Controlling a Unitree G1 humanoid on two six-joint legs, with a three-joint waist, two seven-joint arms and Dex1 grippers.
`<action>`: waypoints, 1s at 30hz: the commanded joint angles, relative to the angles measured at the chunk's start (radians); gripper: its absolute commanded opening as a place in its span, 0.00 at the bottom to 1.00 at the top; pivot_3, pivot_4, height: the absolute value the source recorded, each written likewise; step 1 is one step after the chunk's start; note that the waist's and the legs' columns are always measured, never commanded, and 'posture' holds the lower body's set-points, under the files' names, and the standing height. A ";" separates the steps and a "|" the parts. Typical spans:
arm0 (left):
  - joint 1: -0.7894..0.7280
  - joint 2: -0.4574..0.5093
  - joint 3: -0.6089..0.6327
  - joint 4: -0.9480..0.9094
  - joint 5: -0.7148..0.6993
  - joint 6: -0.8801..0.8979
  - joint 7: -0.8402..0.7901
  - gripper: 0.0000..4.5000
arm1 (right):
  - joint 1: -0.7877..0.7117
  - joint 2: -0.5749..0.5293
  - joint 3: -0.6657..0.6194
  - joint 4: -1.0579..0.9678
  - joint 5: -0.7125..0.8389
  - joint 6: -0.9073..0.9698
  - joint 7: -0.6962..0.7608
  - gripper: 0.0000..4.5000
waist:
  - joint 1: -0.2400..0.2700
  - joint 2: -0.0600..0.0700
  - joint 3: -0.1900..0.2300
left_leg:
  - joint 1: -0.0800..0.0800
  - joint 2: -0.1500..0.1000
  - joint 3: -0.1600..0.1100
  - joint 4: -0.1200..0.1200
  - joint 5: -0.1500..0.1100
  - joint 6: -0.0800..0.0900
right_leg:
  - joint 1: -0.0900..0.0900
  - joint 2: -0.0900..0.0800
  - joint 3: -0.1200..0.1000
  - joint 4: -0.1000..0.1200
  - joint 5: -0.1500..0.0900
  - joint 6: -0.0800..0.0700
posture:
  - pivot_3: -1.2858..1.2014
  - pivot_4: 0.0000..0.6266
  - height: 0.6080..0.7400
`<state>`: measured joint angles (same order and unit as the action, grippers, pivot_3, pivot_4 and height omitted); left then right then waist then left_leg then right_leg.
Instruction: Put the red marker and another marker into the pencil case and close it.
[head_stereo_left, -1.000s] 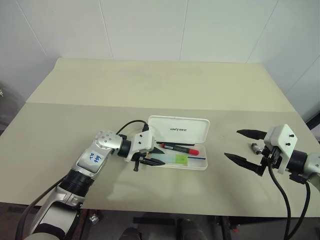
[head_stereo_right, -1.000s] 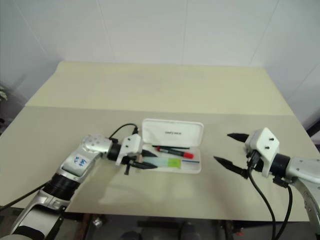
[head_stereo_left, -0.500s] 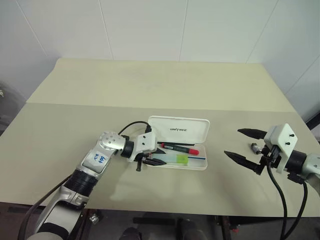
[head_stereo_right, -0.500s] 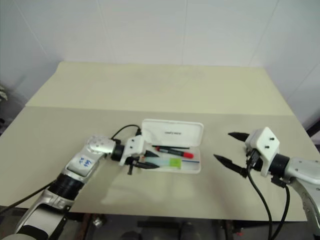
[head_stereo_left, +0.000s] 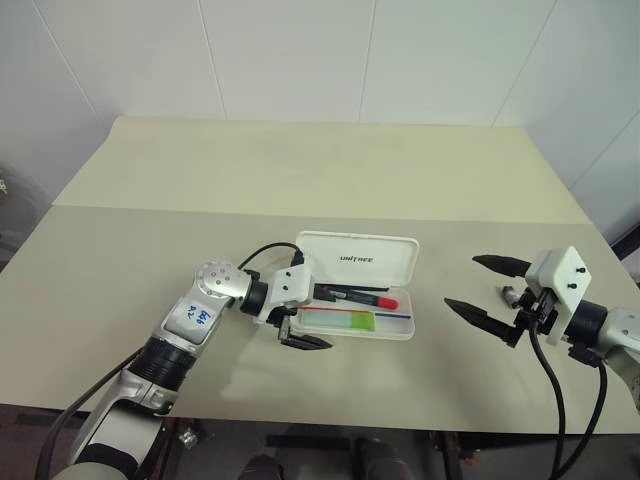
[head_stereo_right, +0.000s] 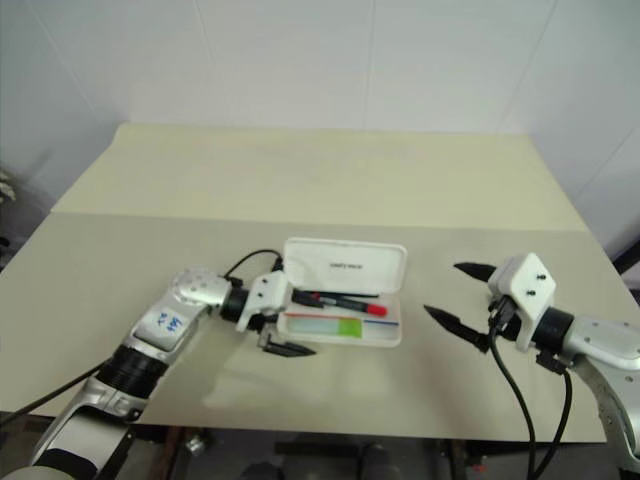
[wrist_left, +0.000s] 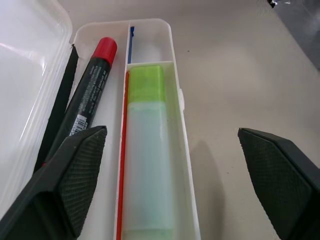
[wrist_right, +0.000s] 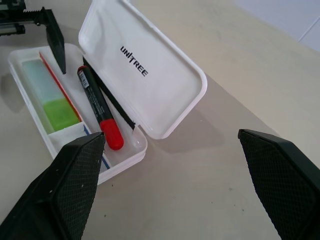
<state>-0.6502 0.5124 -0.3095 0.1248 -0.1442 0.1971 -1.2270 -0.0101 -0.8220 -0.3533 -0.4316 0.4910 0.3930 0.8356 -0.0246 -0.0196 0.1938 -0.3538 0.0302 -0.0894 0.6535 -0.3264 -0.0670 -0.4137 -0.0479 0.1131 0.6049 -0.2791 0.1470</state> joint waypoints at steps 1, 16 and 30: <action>-0.002 -0.006 0.047 -0.071 -0.067 0.002 -0.016 1.00 | -0.002 0.023 0.011 -0.025 -0.018 0.023 -0.064 1.00 | 0.000 0.000 0.000 | 0.000 0.000 0.000 0.000 0.000 0.000 | 0.000 0.000 0.000 0.000 0.000 0.000 | 0.52 0.24 1.00; -0.047 0.080 0.243 -0.220 -0.310 0.219 -0.016 1.00 | -0.110 0.076 -0.075 0.314 -0.056 0.167 -0.264 1.00 | -0.003 0.000 0.000 | 0.000 0.000 0.000 0.000 0.000 0.001 | 0.000 0.000 0.000 0.002 0.000 0.000 | 0.52 0.24 1.00; -0.086 0.141 0.330 -0.269 -0.424 0.349 0.021 1.00 | -0.164 0.075 0.019 0.537 -0.125 0.075 -0.155 1.00 | -0.005 0.000 0.000 | 0.001 0.000 0.000 0.000 0.001 0.001 | 0.000 0.000 0.000 0.002 0.000 0.000 | 0.52 0.24 1.00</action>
<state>-0.7105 0.6377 -0.0106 -0.1089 -0.5460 0.5479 -1.2123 -0.1716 -0.7489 -0.3379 0.1059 0.3726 0.4943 0.6662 -0.0300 -0.0195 0.1938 -0.3528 0.0302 -0.0897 0.6531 -0.3258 -0.0666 -0.4138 -0.0474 0.1135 0.6066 -0.2793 0.1467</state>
